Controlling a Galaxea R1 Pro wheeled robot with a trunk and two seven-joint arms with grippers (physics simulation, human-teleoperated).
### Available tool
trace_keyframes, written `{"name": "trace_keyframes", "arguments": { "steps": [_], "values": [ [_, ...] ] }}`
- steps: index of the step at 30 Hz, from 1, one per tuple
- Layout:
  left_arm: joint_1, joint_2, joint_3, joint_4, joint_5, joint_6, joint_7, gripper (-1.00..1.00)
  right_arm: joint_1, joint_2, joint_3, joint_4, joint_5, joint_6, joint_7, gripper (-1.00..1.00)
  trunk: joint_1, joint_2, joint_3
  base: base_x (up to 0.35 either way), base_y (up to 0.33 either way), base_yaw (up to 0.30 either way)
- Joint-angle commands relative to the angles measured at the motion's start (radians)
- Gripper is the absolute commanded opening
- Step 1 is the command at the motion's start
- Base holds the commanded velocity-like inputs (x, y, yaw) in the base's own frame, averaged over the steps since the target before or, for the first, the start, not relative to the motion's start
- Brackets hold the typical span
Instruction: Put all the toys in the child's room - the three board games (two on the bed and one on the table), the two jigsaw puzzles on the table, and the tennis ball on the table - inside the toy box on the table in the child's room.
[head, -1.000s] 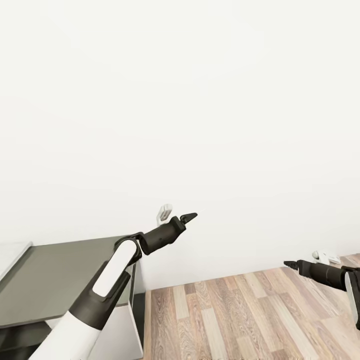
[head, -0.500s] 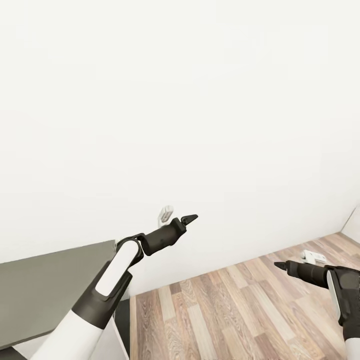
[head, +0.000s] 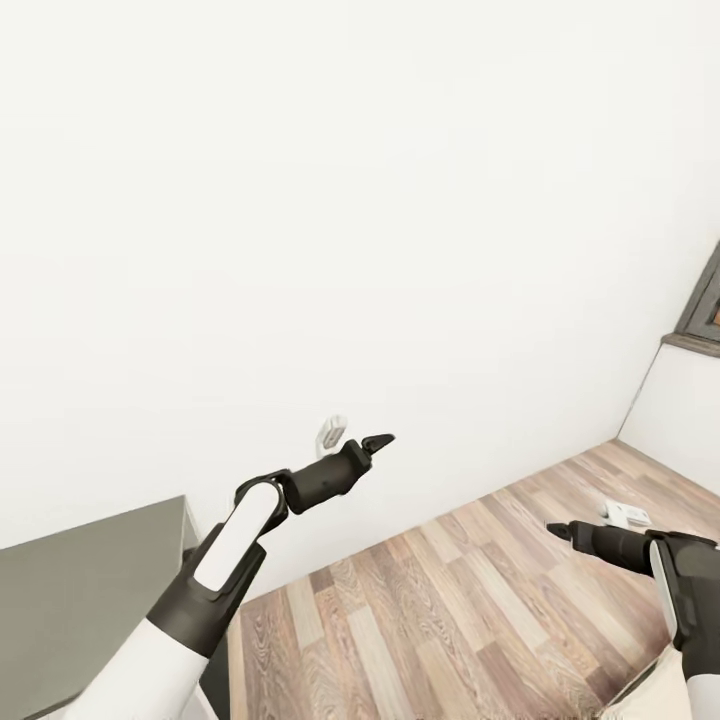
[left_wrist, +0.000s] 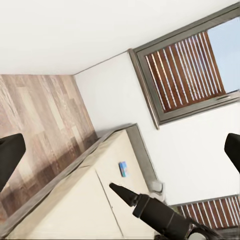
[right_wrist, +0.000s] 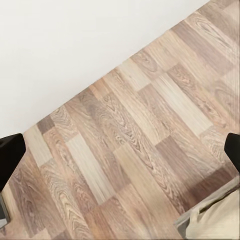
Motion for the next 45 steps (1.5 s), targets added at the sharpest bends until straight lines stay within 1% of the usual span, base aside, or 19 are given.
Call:
{"name": "trace_keyframes", "arguments": {
  "steps": [1, 5, 7, 8, 10, 11, 13, 16, 18, 19, 21, 22, 24, 25, 26, 27, 29, 37, 45],
  "values": [
    [-0.002, 0.0, 0.0, 0.011, 0.009, 0.002, 0.009, 1.0, -0.002, 0.0, -0.001, 0.0, 0.011, 0.003, 0.009, 1.0, 0.001, -0.002, -0.002, 0.0, 0.0, -0.282],
    [-0.008, -0.002, 0.001, 0.041, -0.001, 0.001, 0.009, 1.0, -0.002, 0.0, -0.001, 0.0, 0.011, 0.003, 0.009, 1.0, 0.001, -0.002, -0.002, 0.0, 0.0, -0.282],
    [-0.014, -0.006, 0.001, 0.079, -0.013, 0.001, 0.009, 1.0, -0.002, 0.0, -0.001, 0.0, 0.011, 0.003, 0.009, 1.0, 0.001, -0.002, -0.002, 0.0, 0.0, -0.282],
    [-0.014, -0.006, 0.001, 0.079, -0.013, 0.001, 0.009, 1.0, -0.002, 0.0, -0.001, 0.0, 0.011, 0.003, 0.009, 1.0, 0.001, -0.002, -0.002, 0.0, 0.0, -0.282],
    [-0.02, -0.014, 0.003, 0.12, -0.023, 0.001, 0.009, 1.0, -0.002, 0.0, -0.001, 0.0, 0.011, 0.003, 0.008, 1.0, 0.001, -0.002, -0.002, 0.0, 0.0, -0.282],
    [-0.02, -0.014, 0.003, 0.12, -0.023, 0.001, 0.009, 1.0, -0.002, 0.0, -0.001, 0.0, 0.011, 0.003, 0.008, 1.0, 0.001, -0.002, -0.002, 0.0, 0.0, -0.282],
    [-0.028, -0.022, 0.004, 0.163, -0.03, 0.0, 0.01, 1.0, -0.002, -0.001, -0.001, 0.001, 0.011, 0.003, 0.008, 1.0, 0.001, -0.002, -0.002, 0.0, 0.0, -0.282],
    [-0.033, -0.025, 0.004, 0.186, -0.033, 0.0, 0.01, 1.0, -0.002, -0.002, -0.002, 0.001, 0.01, 0.003, 0.008, 1.0, 0.001, -0.002, -0.002, 0.0, 0.0, -0.282],
    [-0.044, -0.029, 0.006, 0.237, -0.037, -0.001, 0.011, 1.0, -0.002, -0.003, -0.002, 0.0, 0.009, 0.003, 0.008, 1.0, 0.001, -0.002, -0.002, 0.0, 0.0, -0.282],
    [-0.044, -0.029, 0.006, 0.237, -0.037, -0.001, 0.011, 1.0, -0.002, -0.003, -0.002, 0.0, 0.009, 0.003, 0.008, 1.0, 0.001, -0.002, -0.002, 0.0, 0.0, -0.282],
    [-0.055, -0.031, 0.008, 0.294, -0.039, -0.011, 0.013, 1.0, -0.002, -0.002, -0.002, 0.0, 0.009, 0.003, 0.008, 1.0, 0.001, -0.002, -0.002, 0.0, 0.0, -0.282],
    [-0.055, -0.031, 0.008, 0.294, -0.039, -0.011, 0.013, 1.0, -0.002, -0.002, -0.002, 0.0, 0.009, 0.003, 0.008, 1.0, 0.001, -0.002, -0.002, 0.0, 0.0, -0.282],
    [-0.067, -0.033, 0.011, 0.351, -0.039, -0.03, 0.02, 1.0, -0.002, -0.001, -0.002, 0.0, 0.009, 0.003, 0.008, 1.0, 0.001, -0.002, -0.002, 0.0, 0.0, -0.282],
    [-0.067, -0.033, 0.011, 0.351, -0.039, -0.03, 0.02, 1.0, -0.002, -0.001, -0.002, 0.0, 0.009, 0.003, 0.008, 1.0, 0.001, -0.002, -0.002, 0.0, 0.0, -0.282],
    [-0.074, -0.034, 0.012, 0.377, -0.04, -0.041, 0.025, 1.0, -0.002, -0.001, -0.002, 0.0, 0.009, 0.003, 0.008, 1.0, 0.001, -0.002, -0.002, 0.0, 0.0, -0.282],
    [-0.074, -0.034, 0.012, 0.377, -0.04, -0.041, 0.025, 1.0, -0.002, -0.001, -0.002, 0.0, 0.009, 0.003, 0.008, 1.0, 0.001, -0.002, -0.002, 0.0, 0.0, -0.282],
    [-0.088, -0.035, 0.014, 0.422, -0.04, -0.06, 0.036, 1.0, -0.002, -0.001, -0.002, 0.0, 0.009, 0.003, 0.008, 1.0, 0.001, -0.002, -0.002, 0.0, 0.0, -0.282],
    [-0.107, -0.036, 0.016, 0.49, -0.042, -0.085, 0.056, 1.0, -0.002, -0.003, -0.002, 0.0, 0.009, 0.003, 0.008, 1.0, 0.001, -0.002, -0.002, 0.0, 0.0, -0.283],
    [-0.112, -0.035, 0.016, 0.512, -0.042, -0.092, 0.061, 1.0, -0.002, -0.004, -0.001, -0.001, 0.009, 0.003, 0.008, 1.0, 0.001, -0.002, -0.002, 0.0, 0.0, -0.286]
  ]
}}
